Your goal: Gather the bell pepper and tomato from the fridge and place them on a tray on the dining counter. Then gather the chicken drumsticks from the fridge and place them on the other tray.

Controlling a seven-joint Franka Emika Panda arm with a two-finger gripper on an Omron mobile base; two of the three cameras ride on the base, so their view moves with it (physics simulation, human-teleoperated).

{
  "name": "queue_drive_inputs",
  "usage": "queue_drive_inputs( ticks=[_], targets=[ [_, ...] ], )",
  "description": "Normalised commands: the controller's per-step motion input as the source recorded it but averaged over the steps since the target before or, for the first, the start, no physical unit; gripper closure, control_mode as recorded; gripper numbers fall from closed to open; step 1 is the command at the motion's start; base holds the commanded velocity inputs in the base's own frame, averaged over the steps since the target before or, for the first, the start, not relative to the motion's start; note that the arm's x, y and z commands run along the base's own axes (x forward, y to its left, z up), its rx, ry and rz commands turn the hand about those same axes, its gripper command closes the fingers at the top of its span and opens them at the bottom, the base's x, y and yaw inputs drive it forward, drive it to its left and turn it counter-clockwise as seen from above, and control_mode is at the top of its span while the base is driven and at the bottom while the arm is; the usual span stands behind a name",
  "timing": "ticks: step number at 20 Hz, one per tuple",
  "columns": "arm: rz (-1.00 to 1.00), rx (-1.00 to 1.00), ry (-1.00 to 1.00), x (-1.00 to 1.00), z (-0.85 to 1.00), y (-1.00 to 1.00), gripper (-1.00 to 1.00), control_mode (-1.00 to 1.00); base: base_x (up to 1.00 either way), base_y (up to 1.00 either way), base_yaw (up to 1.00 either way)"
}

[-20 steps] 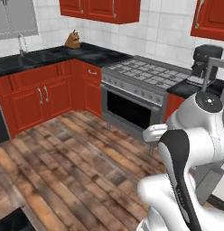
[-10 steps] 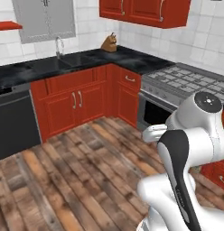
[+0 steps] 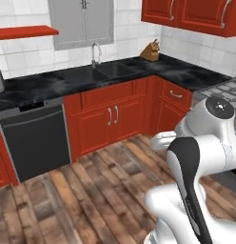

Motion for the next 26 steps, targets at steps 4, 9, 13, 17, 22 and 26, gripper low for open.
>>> queue_drive_inputs(
  ticks=[4, 9, 13, 17, 22, 26],
  targets=[
    [0.00, 0.00, 0.00, 0.00, 0.00, 0.00, 1.00, 1.00, 0.74, 0.93, 0.01],
    [0.00, 0.00, 0.00, 0.00, 0.00, 0.00, 1.00, 1.00, 0.33, 1.00, -0.15],
    [0.00, 0.00, 0.00, 0.00, 0.00, 0.00, 1.00, 1.00, -0.12, 0.99, -0.28],
    [0.00, 0.00, 0.00, 0.00, 0.00, 0.00, 1.00, 1.00, -0.38, 0.90, -0.35],
    [0.00, 0.00, 0.00, 0.00, 0.00, 0.00, 1.00, 1.00, -0.48, 0.82, -0.38],
    [0.00, 0.00, 0.00, 0.00, 0.00, 0.00, 1.00, 1.00, -0.54, 0.74, -0.41]
  ],
)
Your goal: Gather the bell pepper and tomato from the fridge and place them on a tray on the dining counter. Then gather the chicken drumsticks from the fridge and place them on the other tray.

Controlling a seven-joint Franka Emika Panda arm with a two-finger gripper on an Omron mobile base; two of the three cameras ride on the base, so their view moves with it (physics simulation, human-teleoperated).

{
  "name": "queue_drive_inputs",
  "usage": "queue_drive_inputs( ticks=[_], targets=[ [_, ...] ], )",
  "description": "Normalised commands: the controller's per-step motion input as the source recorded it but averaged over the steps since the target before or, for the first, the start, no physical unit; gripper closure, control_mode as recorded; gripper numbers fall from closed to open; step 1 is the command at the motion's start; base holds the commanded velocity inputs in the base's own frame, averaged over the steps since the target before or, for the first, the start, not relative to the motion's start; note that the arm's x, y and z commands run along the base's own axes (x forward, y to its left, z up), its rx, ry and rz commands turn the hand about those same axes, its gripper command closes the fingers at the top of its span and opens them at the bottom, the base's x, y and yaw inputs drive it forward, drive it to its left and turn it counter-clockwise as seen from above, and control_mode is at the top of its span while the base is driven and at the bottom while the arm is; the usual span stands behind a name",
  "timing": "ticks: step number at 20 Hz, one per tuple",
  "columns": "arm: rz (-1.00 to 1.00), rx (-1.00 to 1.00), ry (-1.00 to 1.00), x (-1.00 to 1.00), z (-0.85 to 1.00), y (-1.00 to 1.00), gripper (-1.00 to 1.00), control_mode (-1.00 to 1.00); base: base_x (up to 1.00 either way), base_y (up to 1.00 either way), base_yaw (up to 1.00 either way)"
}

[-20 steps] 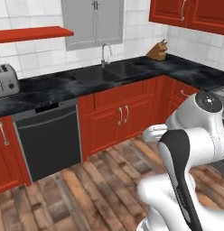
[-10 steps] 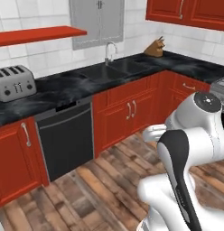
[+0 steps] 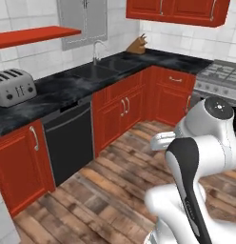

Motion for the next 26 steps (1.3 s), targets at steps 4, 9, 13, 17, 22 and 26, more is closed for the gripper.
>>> queue_drive_inputs(
  ticks=[4, 9, 13, 17, 22, 26],
  targets=[
    [0.00, 0.00, 0.00, 0.00, 0.00, 0.00, 1.00, 1.00, -0.54, 0.63, -0.46],
    [0.00, 0.00, 0.00, 0.00, 0.00, 0.00, 1.00, 1.00, -0.51, 0.51, -0.51],
    [0.00, 0.00, 0.00, 0.00, 0.00, 0.00, 1.00, 1.00, -0.62, 0.43, -0.53],
    [0.00, 0.00, 0.00, 0.00, 0.00, 0.00, 1.00, 1.00, -0.79, 0.34, -0.53],
    [0.00, 0.00, 0.00, 0.00, 0.00, 0.00, 1.00, 1.00, -0.96, 0.31, -0.51],
    [0.00, 0.00, 0.00, 0.00, 0.00, 0.00, 1.00, 1.00, -0.98, 0.44, -0.44]
  ],
)
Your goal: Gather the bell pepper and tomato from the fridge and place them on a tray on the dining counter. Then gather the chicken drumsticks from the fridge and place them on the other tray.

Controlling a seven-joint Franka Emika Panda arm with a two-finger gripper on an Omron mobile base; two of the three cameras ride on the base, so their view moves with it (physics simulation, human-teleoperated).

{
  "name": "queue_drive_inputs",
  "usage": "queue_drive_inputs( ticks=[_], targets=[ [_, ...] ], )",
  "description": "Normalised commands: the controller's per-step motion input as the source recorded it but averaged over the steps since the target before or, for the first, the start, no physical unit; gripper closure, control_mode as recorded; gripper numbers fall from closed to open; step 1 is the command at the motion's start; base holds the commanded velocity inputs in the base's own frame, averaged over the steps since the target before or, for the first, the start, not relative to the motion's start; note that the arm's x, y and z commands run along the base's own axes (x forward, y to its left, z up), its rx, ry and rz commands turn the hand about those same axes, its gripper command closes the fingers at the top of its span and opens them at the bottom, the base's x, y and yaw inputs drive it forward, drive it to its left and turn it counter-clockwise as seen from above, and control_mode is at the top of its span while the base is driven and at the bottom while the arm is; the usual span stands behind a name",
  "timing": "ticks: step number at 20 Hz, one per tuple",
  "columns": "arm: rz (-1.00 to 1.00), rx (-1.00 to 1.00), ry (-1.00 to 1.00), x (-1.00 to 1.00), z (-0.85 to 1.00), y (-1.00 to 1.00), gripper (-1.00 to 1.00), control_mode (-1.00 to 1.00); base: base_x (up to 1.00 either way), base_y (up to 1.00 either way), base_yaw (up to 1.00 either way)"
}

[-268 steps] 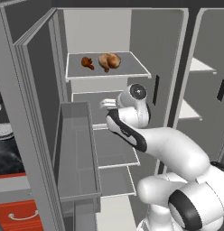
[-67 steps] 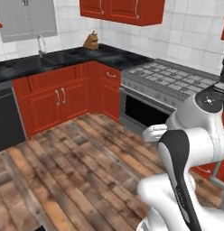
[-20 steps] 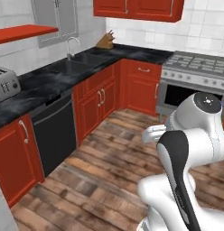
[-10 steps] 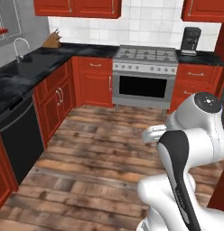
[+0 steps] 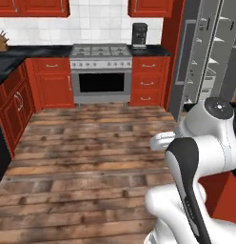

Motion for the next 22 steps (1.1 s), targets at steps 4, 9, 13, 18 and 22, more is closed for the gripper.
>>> queue_drive_inputs(
  ticks=[4, 9, 13, 18, 22],
  targets=[
    [0.00, 0.00, 0.00, 0.00, 0.00, 0.00, 1.00, 1.00, -0.96, 0.40, -0.37],
    [0.00, 0.00, 0.00, 0.00, 0.00, 0.00, 1.00, 1.00, -0.99, 0.04, -0.17],
    [0.00, 0.00, 0.00, 0.00, 0.00, 0.00, 1.00, 1.00, -0.52, -0.23, -0.08],
    [0.00, 0.00, 0.00, 0.00, 0.00, 0.00, 1.00, 1.00, -0.42, -0.54, -0.07],
    [0.00, 0.00, 0.00, 0.00, 0.00, 0.00, 1.00, 1.00, 0.03, -0.81, -0.02]
  ],
)
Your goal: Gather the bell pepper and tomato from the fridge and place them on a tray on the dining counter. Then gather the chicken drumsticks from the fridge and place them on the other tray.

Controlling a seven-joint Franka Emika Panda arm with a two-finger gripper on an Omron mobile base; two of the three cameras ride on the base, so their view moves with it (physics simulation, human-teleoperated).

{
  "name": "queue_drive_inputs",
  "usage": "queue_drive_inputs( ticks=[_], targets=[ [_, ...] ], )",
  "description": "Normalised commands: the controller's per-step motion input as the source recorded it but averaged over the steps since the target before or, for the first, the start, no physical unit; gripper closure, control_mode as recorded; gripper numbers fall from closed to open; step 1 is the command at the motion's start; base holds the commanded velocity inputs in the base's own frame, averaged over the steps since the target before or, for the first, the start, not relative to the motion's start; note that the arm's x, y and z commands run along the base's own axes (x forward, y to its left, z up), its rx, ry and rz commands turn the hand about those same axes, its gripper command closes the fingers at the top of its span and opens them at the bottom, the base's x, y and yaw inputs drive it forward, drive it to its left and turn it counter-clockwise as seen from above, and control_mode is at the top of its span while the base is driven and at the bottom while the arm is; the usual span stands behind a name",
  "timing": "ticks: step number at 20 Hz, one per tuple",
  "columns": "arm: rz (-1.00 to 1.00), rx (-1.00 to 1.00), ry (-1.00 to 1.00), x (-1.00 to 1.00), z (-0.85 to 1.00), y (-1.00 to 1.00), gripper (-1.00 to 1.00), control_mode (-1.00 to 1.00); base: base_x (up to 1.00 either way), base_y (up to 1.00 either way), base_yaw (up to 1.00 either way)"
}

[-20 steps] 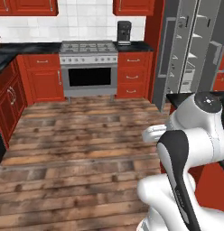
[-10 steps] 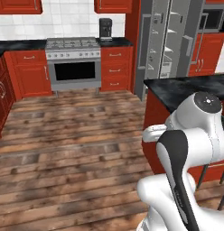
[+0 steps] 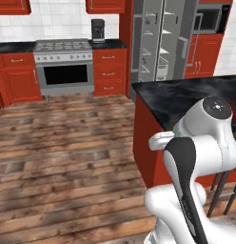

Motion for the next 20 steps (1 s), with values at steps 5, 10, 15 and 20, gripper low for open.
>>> queue_drive_inputs(
  ticks=[5, 10, 15, 20],
  targets=[
    [0.00, 0.00, 0.00, 0.00, 0.00, 0.00, 1.00, 1.00, 0.27, -0.84, 0.00],
    [0.00, 0.00, 0.00, 0.00, 0.00, 0.00, 1.00, 1.00, 0.42, -0.80, 0.00],
    [0.00, 0.00, 0.00, 0.00, 0.00, 0.00, 1.00, 1.00, 0.57, -0.77, 0.00],
    [0.00, 0.00, 0.00, 0.00, 0.00, 0.00, 1.00, 1.00, 0.49, -0.75, 0.00]
  ],
)
